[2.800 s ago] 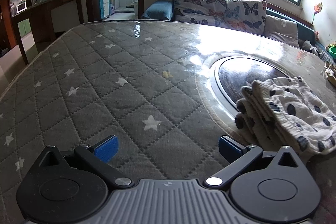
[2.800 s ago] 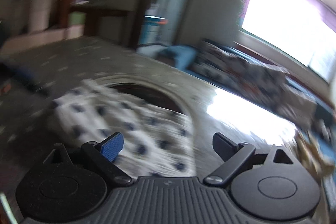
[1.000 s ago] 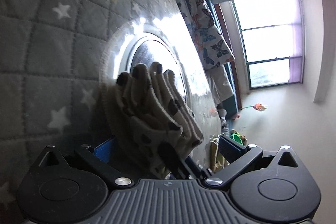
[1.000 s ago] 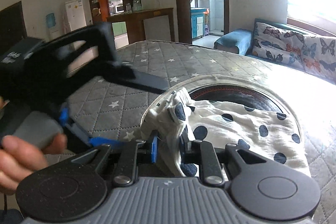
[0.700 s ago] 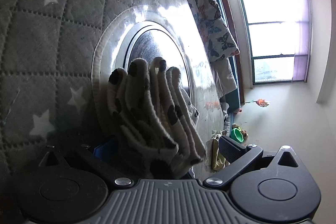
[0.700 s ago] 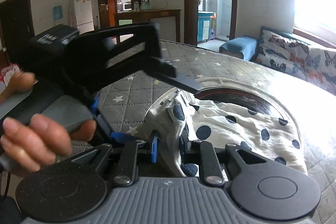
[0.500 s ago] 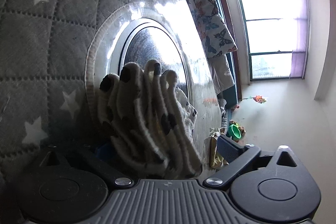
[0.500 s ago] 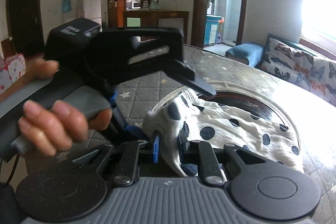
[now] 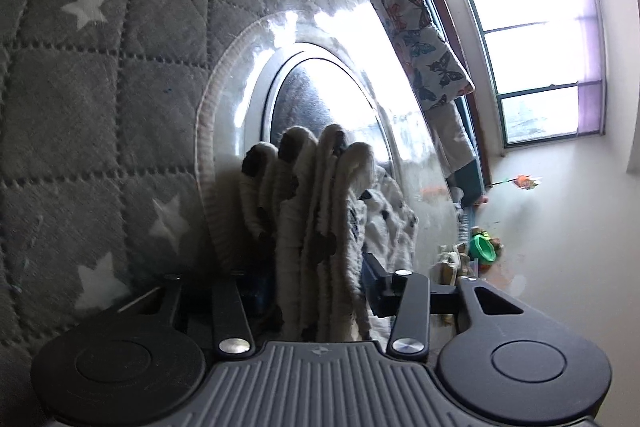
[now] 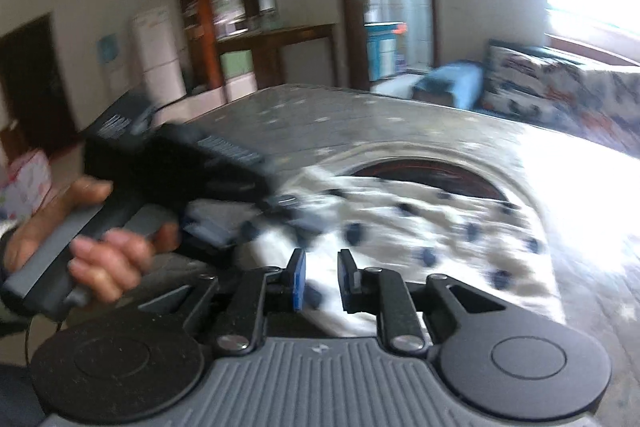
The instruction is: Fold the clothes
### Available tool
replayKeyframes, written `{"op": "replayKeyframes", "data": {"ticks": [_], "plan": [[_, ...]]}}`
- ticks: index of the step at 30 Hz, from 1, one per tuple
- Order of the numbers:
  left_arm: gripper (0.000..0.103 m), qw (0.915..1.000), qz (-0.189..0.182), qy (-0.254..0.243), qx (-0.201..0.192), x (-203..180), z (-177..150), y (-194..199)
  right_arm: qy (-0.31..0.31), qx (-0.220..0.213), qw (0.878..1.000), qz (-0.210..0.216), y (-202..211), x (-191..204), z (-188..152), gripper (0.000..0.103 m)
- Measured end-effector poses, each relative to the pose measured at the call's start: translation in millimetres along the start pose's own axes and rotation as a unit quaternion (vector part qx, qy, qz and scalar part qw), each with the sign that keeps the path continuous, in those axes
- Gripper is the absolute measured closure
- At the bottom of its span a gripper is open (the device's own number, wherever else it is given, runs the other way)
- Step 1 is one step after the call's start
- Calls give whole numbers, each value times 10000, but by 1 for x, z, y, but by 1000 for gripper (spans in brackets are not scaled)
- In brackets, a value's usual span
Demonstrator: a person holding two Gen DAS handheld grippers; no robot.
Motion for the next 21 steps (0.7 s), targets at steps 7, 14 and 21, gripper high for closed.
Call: {"op": "replayKeyframes", "data": {"ticks": [7, 14, 21], "plan": [[59, 9980, 323, -525, -136, -15, -7, -1, -749, 3, 9919, -1023, -3, -85, -1, 67], [59, 9898, 677, -1223, -283, -30, -17, -2, -1555, 106, 9798, -1252, -26, -131, -13, 62], [62, 9779, 1012, -1798, -325, -40, -19, -10, -1810, 131, 9756, -1233, -41, -140, -22, 62]]}}
Point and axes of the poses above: each gripper's, at about its wrist camera, not at the fingertips, and y roughly against the way its jaws point, x to its left, z to its top, the point moved 8 cm from there along -y, roughly the way its jaws point, and after that the axes turned 2 degrees about -z, right-handed, at the moved point
